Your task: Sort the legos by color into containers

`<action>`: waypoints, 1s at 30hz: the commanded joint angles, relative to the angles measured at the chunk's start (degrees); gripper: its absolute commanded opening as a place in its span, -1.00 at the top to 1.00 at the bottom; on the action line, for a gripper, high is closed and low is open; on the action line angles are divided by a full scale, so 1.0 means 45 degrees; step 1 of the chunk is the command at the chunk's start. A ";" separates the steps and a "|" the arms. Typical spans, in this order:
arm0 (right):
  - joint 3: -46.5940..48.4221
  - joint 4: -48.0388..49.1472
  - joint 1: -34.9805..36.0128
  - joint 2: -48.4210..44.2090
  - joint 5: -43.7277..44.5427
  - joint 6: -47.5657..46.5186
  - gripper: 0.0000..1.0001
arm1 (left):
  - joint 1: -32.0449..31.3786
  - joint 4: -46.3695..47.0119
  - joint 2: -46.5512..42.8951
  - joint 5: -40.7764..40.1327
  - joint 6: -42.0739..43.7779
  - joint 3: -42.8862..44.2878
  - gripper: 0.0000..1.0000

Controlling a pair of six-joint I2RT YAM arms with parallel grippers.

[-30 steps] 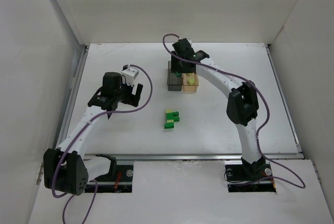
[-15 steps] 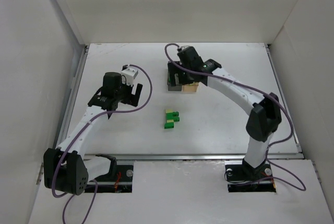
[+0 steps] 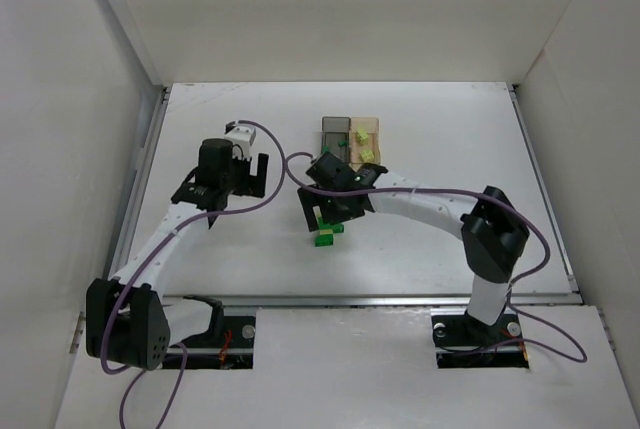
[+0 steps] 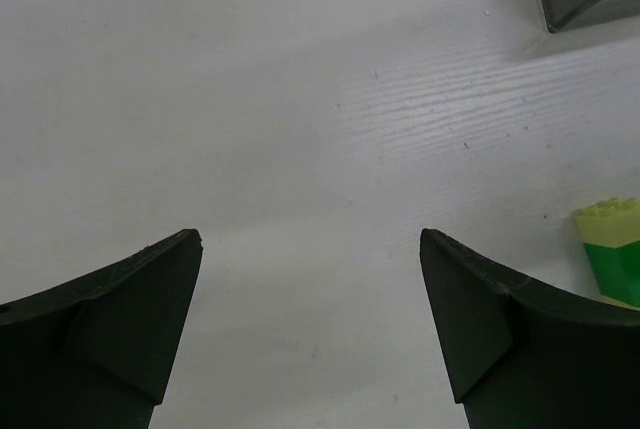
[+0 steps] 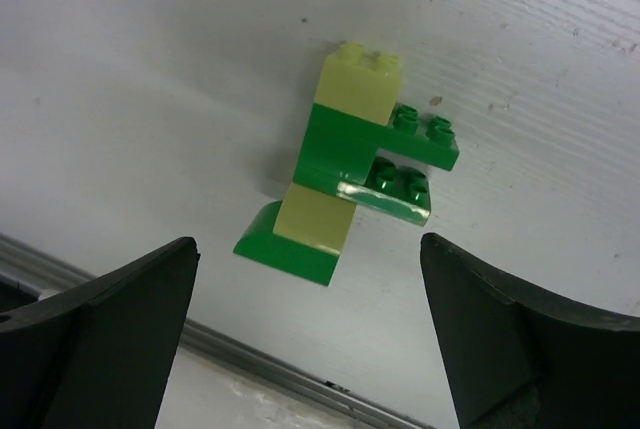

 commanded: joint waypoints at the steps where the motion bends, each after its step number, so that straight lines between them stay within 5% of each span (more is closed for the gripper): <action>1: 0.0896 0.0557 -0.0009 0.0659 0.0686 0.0614 -0.92 | -0.0253 0.0699 -0.0017 -0.0399 -0.0012 -0.0231 -0.78; 6: 0.1582 0.0284 -0.0009 0.1579 0.1584 0.0614 -0.75 | -0.0253 0.0564 -0.0367 -0.0400 -0.0129 -0.0231 -0.78; 15: 0.2071 -0.0361 -0.0009 0.2360 0.1976 0.0848 -0.02 | -0.0253 0.0329 -0.0915 -0.0400 0.0008 -0.0504 -0.78; 30: 0.2285 -0.0771 -0.0009 0.2808 0.1839 0.1396 -0.15 | -0.0253 0.0329 -0.1286 -0.0538 0.0125 -0.0738 -0.80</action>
